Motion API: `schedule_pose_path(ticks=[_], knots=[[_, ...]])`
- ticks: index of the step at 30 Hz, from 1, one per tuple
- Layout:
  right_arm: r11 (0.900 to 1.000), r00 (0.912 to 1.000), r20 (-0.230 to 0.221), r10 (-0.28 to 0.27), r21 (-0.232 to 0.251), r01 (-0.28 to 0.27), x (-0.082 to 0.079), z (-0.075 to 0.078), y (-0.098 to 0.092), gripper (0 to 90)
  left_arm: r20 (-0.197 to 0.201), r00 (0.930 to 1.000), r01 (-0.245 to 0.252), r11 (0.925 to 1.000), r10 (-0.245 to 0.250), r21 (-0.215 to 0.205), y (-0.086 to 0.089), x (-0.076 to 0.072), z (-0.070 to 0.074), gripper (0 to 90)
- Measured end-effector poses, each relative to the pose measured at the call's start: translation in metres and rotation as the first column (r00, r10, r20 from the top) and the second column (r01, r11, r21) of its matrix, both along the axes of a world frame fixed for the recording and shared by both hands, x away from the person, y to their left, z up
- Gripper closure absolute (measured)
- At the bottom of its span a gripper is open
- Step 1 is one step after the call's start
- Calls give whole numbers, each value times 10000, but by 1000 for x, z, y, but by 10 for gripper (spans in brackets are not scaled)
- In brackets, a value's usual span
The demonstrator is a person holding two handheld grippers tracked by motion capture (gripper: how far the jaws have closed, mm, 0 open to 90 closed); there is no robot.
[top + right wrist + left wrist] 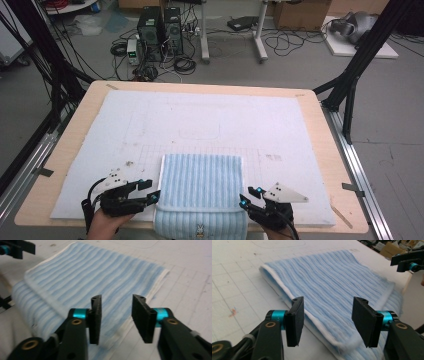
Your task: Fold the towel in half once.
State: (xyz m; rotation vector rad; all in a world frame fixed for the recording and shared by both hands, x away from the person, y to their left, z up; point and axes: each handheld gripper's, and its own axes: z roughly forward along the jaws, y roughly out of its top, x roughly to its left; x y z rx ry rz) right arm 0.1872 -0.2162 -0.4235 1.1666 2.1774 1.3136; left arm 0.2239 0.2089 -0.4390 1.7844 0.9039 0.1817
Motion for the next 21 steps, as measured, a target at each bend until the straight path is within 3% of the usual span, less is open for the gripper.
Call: schedule_pose_path(ticks=[4, 6, 9, 15, 21], knots=[[9972, 9971, -92, -754, 5, 754, 16, 0, -1, 409, -155, 9992, -371, 9993, 371, -12, -4, 21, 5, 392], [9952, 9951, -66, -982, -38, 981, 25, 0, -2, 399, -263, 9977, -630, 9978, 625, -215, -7, 31, 7, 364], [9914, 9914, -173, -1295, -208, 1291, 39, 0, -3, 389, -228, 9955, -923, 9955, 919, -202, -11, 42, 9, 298], [9914, 9909, -443, -1273, -354, 1258, 66, -2, -2, 386, -262, 9916, -1265, 9920, 1264, -26, -19, 67, 6, 276], [9924, 9891, -982, -1100, -657, 1039, 96, -7, 3, 416, -944, 9869, -1274, 9909, 1311, 442, -23, 88, -9, 345]])
